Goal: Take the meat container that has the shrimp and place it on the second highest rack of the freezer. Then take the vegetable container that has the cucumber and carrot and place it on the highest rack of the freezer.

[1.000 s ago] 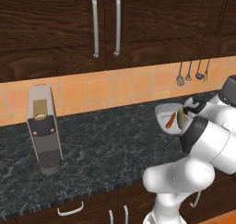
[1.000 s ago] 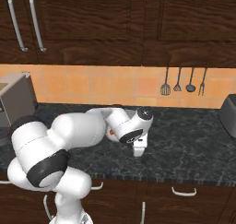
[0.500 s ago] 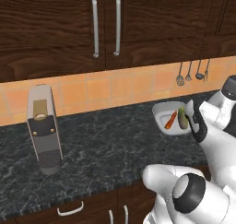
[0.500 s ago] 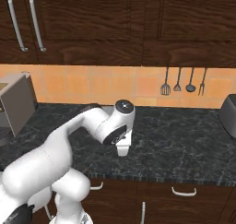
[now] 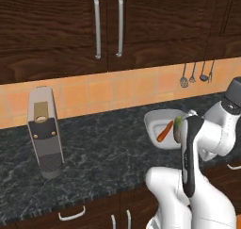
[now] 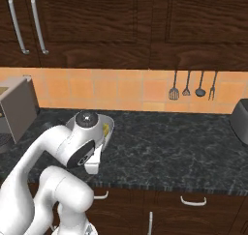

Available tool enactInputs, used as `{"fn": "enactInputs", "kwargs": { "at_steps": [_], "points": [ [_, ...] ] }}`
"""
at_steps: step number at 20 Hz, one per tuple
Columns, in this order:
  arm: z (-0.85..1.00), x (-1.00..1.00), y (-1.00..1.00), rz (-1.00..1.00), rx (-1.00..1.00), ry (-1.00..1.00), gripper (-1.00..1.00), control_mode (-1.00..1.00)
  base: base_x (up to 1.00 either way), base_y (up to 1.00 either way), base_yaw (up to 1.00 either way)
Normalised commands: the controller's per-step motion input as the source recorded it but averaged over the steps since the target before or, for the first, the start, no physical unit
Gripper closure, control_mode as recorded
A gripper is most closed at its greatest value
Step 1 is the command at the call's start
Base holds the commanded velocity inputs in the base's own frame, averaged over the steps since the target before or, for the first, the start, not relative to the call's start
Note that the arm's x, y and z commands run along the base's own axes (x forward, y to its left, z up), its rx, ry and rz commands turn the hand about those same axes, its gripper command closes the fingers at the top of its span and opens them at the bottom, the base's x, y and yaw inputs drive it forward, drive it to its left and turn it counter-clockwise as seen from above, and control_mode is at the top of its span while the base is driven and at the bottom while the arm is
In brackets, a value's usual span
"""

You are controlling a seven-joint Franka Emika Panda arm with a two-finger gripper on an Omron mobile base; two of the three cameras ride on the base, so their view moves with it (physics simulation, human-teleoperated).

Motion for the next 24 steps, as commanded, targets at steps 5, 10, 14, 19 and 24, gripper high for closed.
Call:
{"fn": "enactInputs", "kwargs": {
  "at_steps": [5, 10, 14, 19, 24],
  "points": [
    [0.14, -0.21, 0.12, 0.00, 0.00, 0.00, 1.00, -1.00, 0.00, 0.00, 0.00],
    [0.00, 0.00, 0.00, 0.00, 0.00, 0.00, 1.00, -1.00, 0.00, 0.00, 0.00],
    [0.00, 0.00, 0.00, 0.00, 0.00, 0.00, 1.00, -1.00, 0.00, 0.00, 0.00],
    [0.00, -0.02, 0.00, 0.00, 0.00, 0.00, 1.00, 1.00, -0.05, 0.00, -0.02],
    [0.00, 0.00, 0.00, 0.00, 0.00, 0.00, 1.00, 1.00, -0.36, -0.13, -0.34]
  ]
}}
